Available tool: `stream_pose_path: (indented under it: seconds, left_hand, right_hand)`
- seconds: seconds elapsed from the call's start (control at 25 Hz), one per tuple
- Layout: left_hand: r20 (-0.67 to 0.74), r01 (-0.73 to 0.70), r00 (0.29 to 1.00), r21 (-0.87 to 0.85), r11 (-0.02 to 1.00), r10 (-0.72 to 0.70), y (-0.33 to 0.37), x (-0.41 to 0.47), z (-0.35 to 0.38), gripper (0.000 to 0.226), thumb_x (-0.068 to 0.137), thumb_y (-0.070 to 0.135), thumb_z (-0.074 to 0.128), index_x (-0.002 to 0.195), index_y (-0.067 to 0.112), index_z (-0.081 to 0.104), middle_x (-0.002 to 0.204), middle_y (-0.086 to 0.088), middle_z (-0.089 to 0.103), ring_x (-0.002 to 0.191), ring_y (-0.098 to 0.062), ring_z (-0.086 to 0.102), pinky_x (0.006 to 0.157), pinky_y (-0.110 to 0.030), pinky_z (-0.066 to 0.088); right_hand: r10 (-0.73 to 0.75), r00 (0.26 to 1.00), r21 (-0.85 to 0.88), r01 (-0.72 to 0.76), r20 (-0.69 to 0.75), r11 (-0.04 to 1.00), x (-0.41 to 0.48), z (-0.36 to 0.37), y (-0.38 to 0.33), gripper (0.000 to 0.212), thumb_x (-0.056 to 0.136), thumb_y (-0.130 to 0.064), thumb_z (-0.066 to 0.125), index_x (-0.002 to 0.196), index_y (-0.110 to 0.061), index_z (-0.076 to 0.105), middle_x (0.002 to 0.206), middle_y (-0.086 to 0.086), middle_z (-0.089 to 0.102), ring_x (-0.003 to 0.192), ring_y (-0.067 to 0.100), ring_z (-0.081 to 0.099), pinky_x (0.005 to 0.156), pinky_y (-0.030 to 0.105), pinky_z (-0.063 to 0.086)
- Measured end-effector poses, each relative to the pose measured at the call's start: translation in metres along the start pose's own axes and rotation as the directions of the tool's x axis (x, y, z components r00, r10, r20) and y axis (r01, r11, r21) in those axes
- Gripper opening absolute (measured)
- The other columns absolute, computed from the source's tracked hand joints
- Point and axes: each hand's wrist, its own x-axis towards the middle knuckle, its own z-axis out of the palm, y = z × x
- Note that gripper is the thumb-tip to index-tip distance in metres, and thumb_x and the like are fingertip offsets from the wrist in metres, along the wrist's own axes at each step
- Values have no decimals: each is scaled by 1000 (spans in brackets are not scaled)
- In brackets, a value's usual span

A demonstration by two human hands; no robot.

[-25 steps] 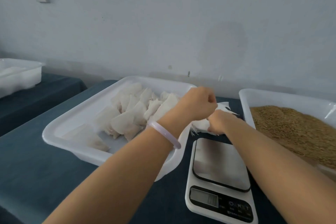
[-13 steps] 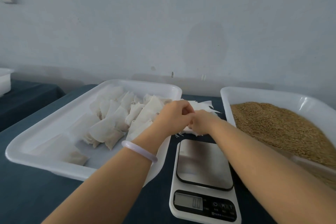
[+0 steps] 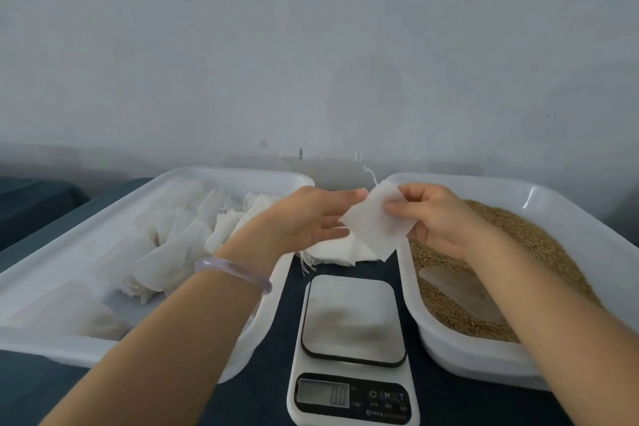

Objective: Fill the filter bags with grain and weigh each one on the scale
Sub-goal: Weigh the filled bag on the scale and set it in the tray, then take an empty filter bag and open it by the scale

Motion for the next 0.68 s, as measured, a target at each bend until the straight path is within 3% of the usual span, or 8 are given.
stream_pose_path:
  seconds: [0.16,0.28,0.4,0.52,0.6,0.68]
  left_hand:
    - [-37,20,999,-126,992,-25,-13,9,8,22,85,10,63,105,4,68,99,-11,68,88,-20,67,75,-29,57]
    - [-36,14,999,-283,959,-25,-17,8,12,47,79,6,63,123,-7,55,111,-19,60,98,-26,61,81,-31,56]
    - [-95,8,994,-377,926,-48,-19,7,18,56,66,28,76,114,2,61,100,-16,70,91,-25,70,70,-32,58]
    - [-196,130,964,-234,963,-177,-22,8,18,76,56,57,73,112,7,63,95,-15,72,83,-26,72,65,-34,58]
    - [-194,146,962,-232,962,-193,-24,11,17,64,66,61,67,103,8,68,95,-13,73,83,-24,72,71,-36,58]
    - [-222,15,972,-277,961,-79,-25,13,16,36,87,42,60,99,9,68,98,-10,72,85,-20,71,72,-34,58]
  right_hand:
    - [-43,999,105,44,-19,994,0,-3,11,11,77,4,65,81,-6,67,77,6,72,71,18,69,61,29,58]
    - [-49,999,57,50,-20,997,3,-1,16,11,70,-2,71,78,-10,68,78,5,72,73,18,69,66,32,59]
    - [-71,996,77,75,-52,994,5,0,18,8,80,-3,66,83,-11,66,79,5,71,74,19,67,70,37,56]
    - [-69,997,31,70,-31,997,5,3,20,5,88,-8,61,90,-12,62,83,7,68,73,18,65,64,33,54]
    - [-28,1000,3,27,13,1000,6,4,21,9,90,-9,58,100,-8,60,87,9,66,76,20,64,65,33,53]
    - [9,999,-20,-9,49,1000,6,5,23,17,91,-9,57,107,-4,58,91,12,65,79,22,63,68,35,53]
